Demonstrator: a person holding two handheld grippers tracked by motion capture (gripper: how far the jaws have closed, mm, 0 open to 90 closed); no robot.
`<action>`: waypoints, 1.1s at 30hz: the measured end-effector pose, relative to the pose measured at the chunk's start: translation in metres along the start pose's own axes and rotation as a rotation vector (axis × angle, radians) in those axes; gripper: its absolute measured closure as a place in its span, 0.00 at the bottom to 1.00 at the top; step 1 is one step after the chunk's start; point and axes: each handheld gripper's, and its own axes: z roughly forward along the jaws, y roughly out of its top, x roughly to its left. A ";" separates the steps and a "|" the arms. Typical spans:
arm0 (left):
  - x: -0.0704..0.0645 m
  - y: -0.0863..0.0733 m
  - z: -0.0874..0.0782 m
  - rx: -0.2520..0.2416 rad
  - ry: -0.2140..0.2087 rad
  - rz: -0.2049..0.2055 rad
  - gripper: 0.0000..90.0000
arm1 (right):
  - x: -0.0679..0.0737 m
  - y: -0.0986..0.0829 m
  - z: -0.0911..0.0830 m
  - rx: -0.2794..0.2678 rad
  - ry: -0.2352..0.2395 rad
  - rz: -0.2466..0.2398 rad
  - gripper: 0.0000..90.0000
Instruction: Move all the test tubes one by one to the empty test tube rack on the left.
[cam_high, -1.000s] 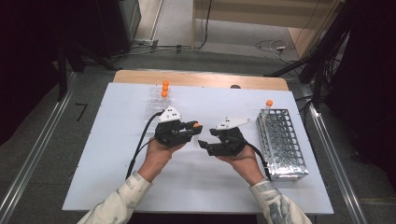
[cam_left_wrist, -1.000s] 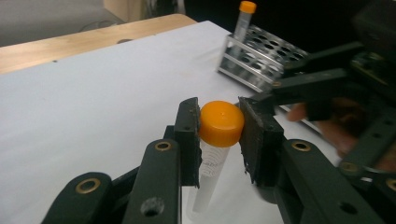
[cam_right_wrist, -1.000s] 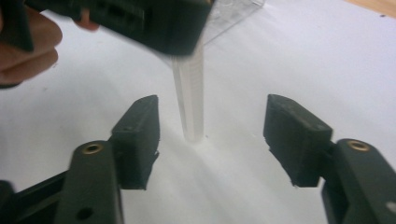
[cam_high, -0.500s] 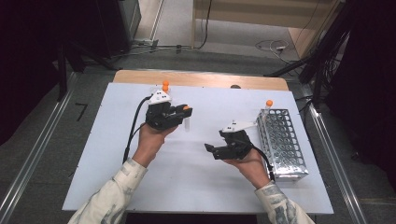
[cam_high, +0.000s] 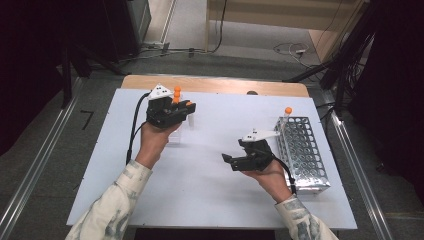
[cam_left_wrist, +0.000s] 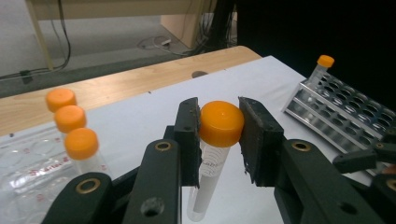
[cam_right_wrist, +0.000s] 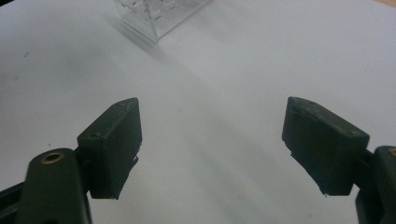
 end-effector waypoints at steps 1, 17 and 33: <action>0.002 0.001 -0.001 -0.004 0.007 -0.003 0.78 | 0.000 0.000 0.000 0.000 0.000 -0.001 0.21; 0.043 0.011 -0.006 -0.034 0.132 -0.080 0.78 | 0.001 -0.001 0.000 0.003 0.003 -0.003 0.21; 0.047 0.000 0.009 -0.003 0.203 -0.048 0.78 | 0.002 -0.001 -0.002 -0.011 0.007 -0.007 0.21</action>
